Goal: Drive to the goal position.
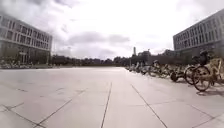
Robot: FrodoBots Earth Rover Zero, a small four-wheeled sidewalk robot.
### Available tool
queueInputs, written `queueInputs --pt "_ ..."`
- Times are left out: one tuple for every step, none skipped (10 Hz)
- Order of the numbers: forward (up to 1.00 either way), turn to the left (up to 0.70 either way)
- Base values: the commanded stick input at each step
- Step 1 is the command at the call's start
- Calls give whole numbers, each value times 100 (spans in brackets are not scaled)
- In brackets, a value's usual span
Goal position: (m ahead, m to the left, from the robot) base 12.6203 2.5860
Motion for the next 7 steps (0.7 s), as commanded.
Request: queueInputs --pt "70 0" --pt "70 0" --pt "70 0" --pt "70 0" --pt "70 0" --pt "70 0" --pt "70 0"
